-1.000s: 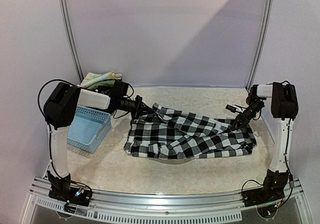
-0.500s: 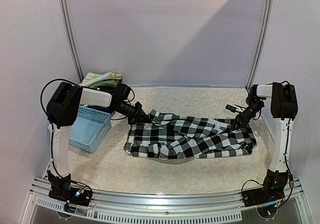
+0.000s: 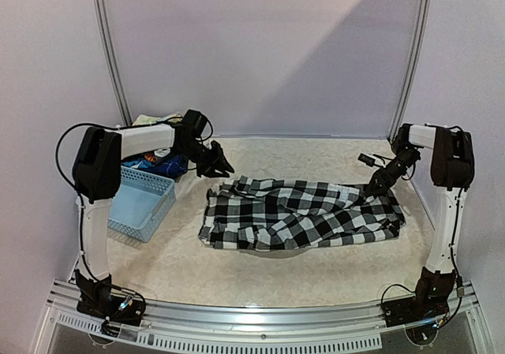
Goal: Fold and stack the mixed laundry pile
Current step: Adjust the rectangle-folded shirt at the center of the board, then smooth out the rectangle-folded shirt at the center of the board.
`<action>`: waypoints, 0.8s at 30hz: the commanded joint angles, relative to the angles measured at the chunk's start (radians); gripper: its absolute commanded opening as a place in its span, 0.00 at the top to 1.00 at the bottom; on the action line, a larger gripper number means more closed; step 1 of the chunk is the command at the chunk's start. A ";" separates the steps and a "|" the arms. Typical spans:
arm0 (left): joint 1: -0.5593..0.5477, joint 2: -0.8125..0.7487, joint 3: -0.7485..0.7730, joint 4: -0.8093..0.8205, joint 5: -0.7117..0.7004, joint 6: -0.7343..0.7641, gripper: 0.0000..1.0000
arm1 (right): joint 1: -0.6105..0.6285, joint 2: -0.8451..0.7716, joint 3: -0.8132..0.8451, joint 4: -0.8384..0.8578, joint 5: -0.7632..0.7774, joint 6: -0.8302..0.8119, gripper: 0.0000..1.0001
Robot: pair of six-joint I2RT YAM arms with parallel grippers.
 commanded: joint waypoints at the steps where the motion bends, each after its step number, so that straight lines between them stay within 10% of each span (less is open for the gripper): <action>1: -0.010 -0.096 0.071 -0.149 -0.163 0.137 0.77 | -0.002 -0.111 0.040 -0.213 0.012 0.028 0.01; 8: -0.089 -0.062 0.147 -0.083 -0.134 0.263 0.77 | 0.007 -0.228 0.037 -0.105 -0.082 0.113 0.01; 15: -0.150 0.091 0.225 0.108 0.098 0.224 0.80 | 0.070 -0.536 -0.388 0.528 -0.297 0.324 0.01; 18: -0.174 0.153 0.277 0.103 0.124 0.220 0.82 | 0.173 -0.468 -0.275 0.377 -0.348 0.299 0.02; 24: -0.175 0.227 0.274 0.148 0.173 0.169 0.88 | 0.306 -0.136 -0.011 0.203 -0.383 0.306 0.43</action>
